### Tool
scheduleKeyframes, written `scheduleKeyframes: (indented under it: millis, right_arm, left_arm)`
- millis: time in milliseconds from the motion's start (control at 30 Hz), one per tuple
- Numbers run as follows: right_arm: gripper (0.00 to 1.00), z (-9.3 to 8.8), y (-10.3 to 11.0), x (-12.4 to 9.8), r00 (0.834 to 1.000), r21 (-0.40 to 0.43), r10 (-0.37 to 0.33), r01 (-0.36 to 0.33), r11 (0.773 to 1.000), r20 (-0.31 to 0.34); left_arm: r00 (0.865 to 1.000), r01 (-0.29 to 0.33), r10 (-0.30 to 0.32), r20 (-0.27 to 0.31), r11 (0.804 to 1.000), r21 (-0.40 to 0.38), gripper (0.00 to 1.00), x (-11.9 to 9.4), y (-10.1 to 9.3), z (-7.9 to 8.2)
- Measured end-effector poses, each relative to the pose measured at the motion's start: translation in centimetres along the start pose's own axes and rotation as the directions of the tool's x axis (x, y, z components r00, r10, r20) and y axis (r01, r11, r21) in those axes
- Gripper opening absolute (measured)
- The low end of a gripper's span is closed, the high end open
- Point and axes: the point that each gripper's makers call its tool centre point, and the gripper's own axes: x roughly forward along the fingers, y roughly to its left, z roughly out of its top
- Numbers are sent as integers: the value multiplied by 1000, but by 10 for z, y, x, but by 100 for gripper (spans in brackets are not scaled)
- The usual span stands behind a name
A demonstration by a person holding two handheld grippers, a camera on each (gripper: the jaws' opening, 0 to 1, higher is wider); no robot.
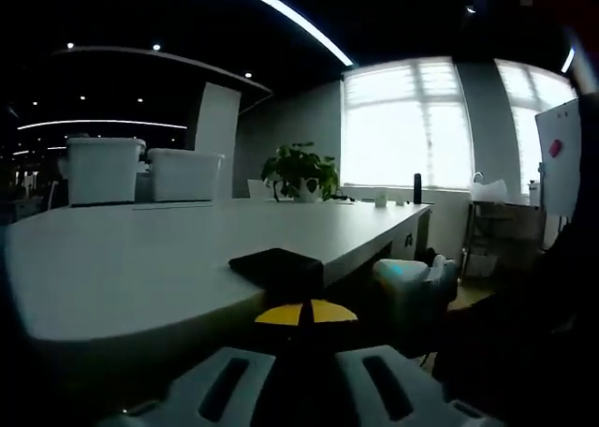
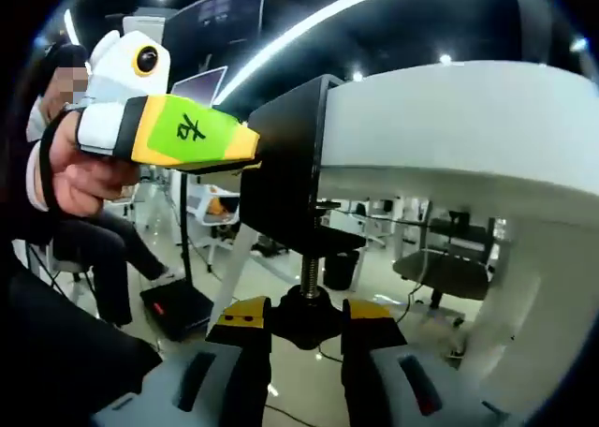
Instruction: Clamp the fixed fixture on the desktop, loosen the retaining clip, secure it to the edge of the desk, and tighten the retaining clip.
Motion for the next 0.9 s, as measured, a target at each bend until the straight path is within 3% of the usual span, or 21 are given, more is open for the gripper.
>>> scheduleKeyframes:
  millis: [233, 433, 900]
  right_arm:
    - [24, -4, -12, 7, 997, -15, 75, -75, 997, 36]
    - [24, -2, -6, 4, 993, -37, 116, -114, 993, 40]
    - [26, -2, -3, 3, 998, -36, 67, -68, 997, -13]
  left_arm:
    - [1000, 9, -8, -18, 1000, 24, 1, 2, -1, -2]
    - [999, 11, -10, -39, 999, 32, 1, 2, -1, -7]
    - [1000, 3, -3, -19, 999, 39, 1, 4, -3, 0]
